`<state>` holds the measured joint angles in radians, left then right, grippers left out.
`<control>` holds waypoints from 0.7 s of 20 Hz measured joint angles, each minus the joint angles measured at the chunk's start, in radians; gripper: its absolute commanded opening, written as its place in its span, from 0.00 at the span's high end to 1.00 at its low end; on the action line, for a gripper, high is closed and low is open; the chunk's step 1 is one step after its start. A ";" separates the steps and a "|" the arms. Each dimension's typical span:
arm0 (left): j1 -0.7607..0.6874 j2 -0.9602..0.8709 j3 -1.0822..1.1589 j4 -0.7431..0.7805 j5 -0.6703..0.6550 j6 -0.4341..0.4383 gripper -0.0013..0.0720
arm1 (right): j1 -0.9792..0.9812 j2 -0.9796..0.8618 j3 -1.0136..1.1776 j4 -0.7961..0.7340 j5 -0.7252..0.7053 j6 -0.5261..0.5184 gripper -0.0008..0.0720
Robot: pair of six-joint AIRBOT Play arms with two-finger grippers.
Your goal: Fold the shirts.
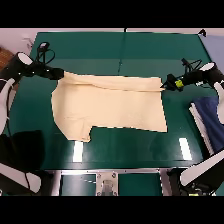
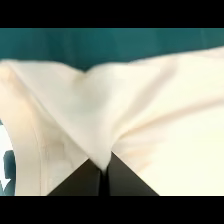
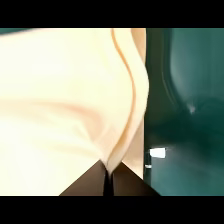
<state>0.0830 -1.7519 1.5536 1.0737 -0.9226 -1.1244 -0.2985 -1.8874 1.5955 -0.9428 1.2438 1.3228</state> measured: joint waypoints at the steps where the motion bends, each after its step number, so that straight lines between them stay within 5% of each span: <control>1: 0.000 -0.008 0.000 0.006 -0.008 -0.002 0.95 | 0.003 0.000 -0.014 -0.005 0.009 0.001 0.97; 5: 0.000 -0.032 0.000 0.016 -0.025 -0.006 0.95 | 0.020 0.000 -0.043 -0.017 0.029 0.003 0.96; 7: 0.001 -0.037 0.002 0.019 -0.035 -0.019 0.89 | 0.021 0.000 -0.045 -0.020 0.039 0.014 0.70; 8: 0.001 -0.037 0.007 0.020 -0.046 -0.028 0.47 | 0.018 0.002 -0.039 -0.023 0.050 0.020 0.69; 9: 0.001 -0.037 0.016 0.021 -0.071 -0.035 0.29 | 0.011 0.006 -0.028 -0.031 0.068 0.031 0.69; 12: 0.002 -0.033 0.066 0.023 -0.218 -0.071 0.31 | -0.026 0.039 0.006 -0.101 0.153 0.084 0.75; 13: 0.001 -0.033 0.080 0.026 -0.279 -0.089 0.41 | -0.041 0.059 0.009 -0.131 0.179 0.103 0.93; 14: 0.001 -0.032 0.091 0.027 -0.343 -0.112 0.62 | -0.054 0.081 0.006 -0.153 0.203 0.117 0.96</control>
<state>0.0841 -1.7844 1.6444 1.1011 -1.2655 -1.2362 -0.3523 -1.8065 1.6012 -1.0954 1.4471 1.4395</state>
